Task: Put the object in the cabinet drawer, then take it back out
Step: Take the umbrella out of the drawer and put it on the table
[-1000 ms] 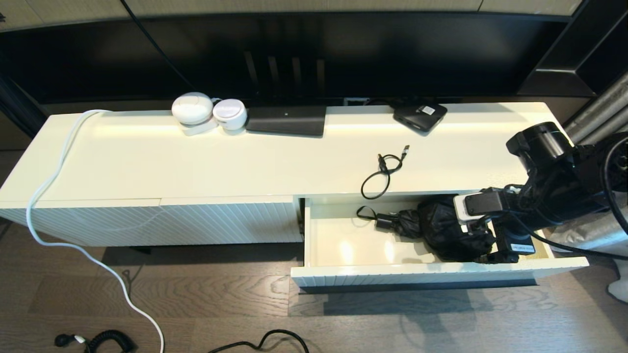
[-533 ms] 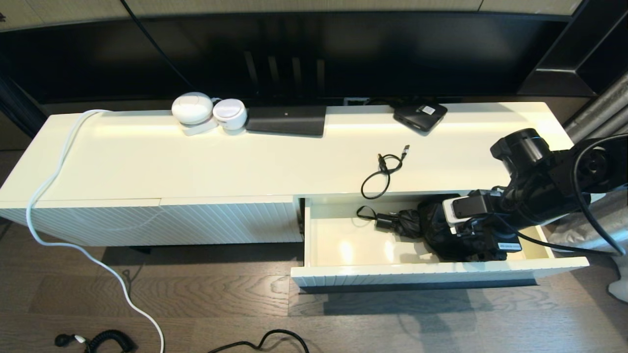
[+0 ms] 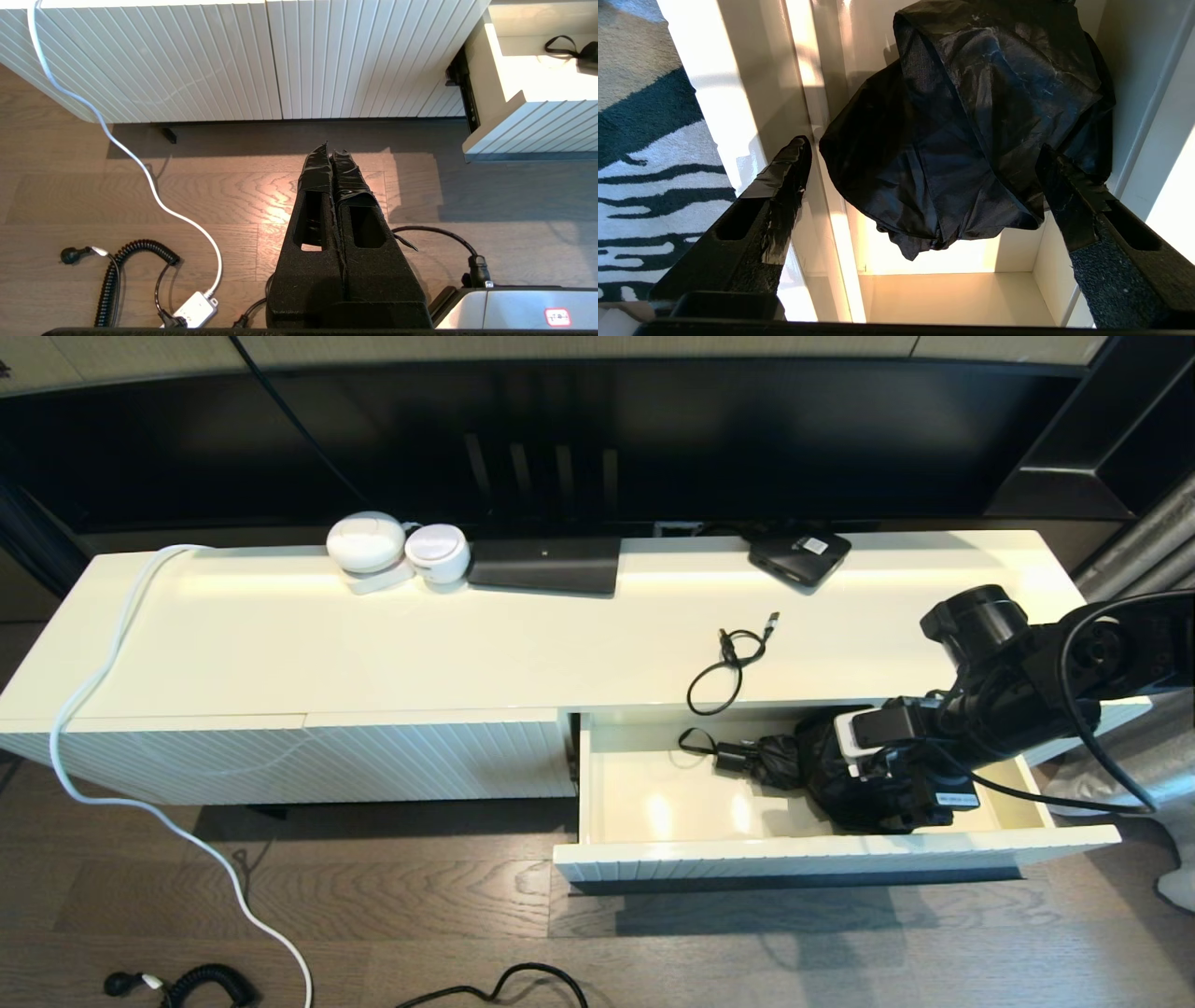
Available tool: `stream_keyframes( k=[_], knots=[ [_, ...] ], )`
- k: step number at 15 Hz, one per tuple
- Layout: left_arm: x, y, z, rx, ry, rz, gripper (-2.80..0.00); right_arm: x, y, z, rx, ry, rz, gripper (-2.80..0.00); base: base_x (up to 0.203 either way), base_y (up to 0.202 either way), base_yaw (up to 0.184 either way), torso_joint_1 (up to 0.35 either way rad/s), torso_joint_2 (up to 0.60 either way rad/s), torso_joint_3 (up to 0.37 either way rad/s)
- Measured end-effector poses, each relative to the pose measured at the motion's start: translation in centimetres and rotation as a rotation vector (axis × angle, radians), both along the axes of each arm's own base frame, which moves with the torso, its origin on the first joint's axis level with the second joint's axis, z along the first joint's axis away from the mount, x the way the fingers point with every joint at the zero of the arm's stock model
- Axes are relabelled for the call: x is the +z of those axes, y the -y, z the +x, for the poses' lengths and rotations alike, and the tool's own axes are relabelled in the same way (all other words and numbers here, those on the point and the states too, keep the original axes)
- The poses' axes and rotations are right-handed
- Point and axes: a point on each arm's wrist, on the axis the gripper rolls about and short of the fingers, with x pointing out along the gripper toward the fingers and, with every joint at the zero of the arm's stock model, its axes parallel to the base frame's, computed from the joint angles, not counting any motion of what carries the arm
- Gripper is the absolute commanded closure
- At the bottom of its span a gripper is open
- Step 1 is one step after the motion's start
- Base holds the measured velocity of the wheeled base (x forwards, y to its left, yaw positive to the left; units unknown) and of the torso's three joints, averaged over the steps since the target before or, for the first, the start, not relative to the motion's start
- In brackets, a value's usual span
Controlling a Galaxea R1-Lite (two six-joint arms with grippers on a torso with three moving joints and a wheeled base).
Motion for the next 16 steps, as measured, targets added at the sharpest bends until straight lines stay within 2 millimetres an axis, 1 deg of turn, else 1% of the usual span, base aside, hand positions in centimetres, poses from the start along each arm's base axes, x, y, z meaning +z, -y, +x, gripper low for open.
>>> stream_keyframes(
  k=[3, 9, 16],
  knots=[
    [0.0, 0.0, 0.0, 0.000, 0.000, 0.000, 0.00, -0.5, 0.3, 0.6, 0.005, -0.010, -0.012, -2.80, 0.000, 0.000, 0.000, 0.000, 0.00, 0.000],
    [0.0, 0.0, 0.0, 0.000, 0.000, 0.000, 0.00, -1.4, 0.2, 1.6, 0.000, -0.026, -0.011, -2.80, 0.000, 0.000, 0.000, 0.000, 0.00, 0.000],
    [0.0, 0.0, 0.0, 0.000, 0.000, 0.000, 0.00, -2.4, 0.1, 2.2, 0.000, -0.052, -0.012, -2.80, 0.000, 0.000, 0.000, 0.000, 0.00, 0.000]
  ],
)
